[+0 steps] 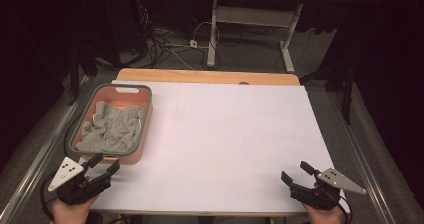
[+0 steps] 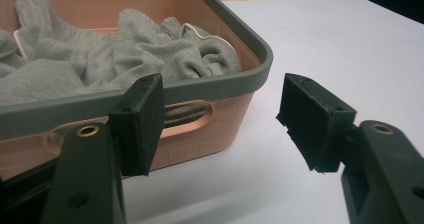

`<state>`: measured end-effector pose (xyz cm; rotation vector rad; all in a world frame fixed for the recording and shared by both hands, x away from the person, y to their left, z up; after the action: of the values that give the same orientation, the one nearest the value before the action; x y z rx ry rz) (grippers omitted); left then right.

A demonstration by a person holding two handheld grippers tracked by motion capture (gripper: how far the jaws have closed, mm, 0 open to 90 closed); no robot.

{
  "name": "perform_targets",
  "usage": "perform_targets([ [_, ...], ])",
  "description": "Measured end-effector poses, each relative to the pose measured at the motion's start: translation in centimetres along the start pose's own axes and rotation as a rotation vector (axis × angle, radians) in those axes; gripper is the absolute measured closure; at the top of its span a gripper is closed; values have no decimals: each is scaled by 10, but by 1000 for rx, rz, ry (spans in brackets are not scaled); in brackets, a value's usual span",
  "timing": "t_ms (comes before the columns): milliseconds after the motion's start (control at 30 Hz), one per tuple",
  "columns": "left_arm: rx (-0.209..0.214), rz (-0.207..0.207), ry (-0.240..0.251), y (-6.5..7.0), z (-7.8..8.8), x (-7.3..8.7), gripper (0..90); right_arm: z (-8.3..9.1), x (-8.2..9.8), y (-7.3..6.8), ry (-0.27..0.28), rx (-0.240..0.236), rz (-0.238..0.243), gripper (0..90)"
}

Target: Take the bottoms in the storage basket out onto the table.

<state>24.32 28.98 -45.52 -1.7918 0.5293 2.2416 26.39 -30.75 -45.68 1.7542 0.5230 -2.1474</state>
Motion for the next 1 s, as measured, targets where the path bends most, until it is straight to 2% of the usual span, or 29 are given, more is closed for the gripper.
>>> perform_targets([
  [433,24,-9,-2,3,1,0,336,0,0,0,-4,0,-5,201],
  [533,16,-16,-3,3,1,0,336,0,0,0,-4,-1,-5,201],
  [667,27,16,-7,-2,1,0,336,0,0,0,-3,-1,-3,201],
  [867,21,3,-9,0,1,-1,336,1,0,0,0,0,-4,201],
  [1000,31,14,-11,1,2,-3,347,1,0,-1,-1,-7,-2,200],
])
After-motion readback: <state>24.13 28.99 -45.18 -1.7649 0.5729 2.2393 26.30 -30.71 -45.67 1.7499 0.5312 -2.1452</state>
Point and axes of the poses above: each handheld gripper's, and its own axes: z roughly backward along the jaws, x roughly out of its underside, y roughly to its right, the point moved 1 cm from there along -z, roughly forward along the jaws, and after that the axes turned 13 degrees about y, right-handed, at the moved point
